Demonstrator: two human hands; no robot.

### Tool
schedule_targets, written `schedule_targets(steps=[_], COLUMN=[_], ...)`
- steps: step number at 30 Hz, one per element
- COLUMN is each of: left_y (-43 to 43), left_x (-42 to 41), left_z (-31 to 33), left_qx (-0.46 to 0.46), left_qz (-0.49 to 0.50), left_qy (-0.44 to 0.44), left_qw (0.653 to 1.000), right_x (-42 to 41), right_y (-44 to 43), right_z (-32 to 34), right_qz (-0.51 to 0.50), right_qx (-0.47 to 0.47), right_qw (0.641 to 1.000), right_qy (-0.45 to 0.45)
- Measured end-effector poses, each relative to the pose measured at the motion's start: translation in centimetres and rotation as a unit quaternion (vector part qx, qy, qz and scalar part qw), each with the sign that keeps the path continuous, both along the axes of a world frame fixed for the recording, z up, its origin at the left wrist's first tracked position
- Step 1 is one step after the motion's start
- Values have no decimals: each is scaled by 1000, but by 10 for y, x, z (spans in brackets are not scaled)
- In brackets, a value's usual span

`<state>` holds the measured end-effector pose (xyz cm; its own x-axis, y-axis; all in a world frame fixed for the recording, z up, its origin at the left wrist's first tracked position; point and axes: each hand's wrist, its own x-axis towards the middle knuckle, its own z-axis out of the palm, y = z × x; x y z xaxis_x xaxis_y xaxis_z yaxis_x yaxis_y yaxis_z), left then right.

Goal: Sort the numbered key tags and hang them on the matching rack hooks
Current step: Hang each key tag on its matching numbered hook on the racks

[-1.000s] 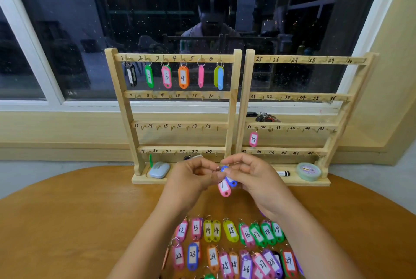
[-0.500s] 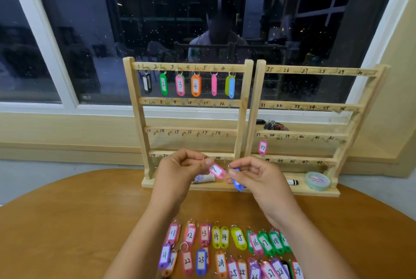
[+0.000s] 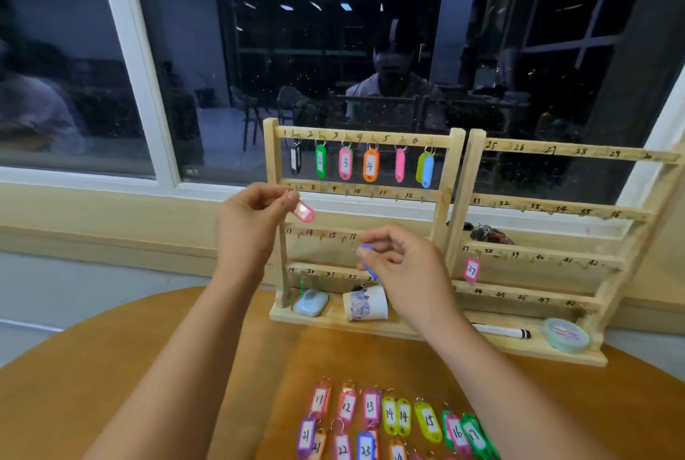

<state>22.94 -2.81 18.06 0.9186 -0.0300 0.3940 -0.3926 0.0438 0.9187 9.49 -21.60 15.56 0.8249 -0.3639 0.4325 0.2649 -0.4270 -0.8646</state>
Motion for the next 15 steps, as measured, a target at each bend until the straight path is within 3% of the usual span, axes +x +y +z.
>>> schedule_targets(steps=[8,15], left_y=[0,6], left_x=[30,34], left_z=[15,18], left_qx=[79,109], left_qz=[49,-6], left_qy=[-13,-25], left_qw=[996,994], right_x=[40,72], right_y=[18,33], right_z=[25,51], right_qz=[-21,-45], right_qx=[-39,-111], right_qw=[999,991], right_qy=[-27,-59])
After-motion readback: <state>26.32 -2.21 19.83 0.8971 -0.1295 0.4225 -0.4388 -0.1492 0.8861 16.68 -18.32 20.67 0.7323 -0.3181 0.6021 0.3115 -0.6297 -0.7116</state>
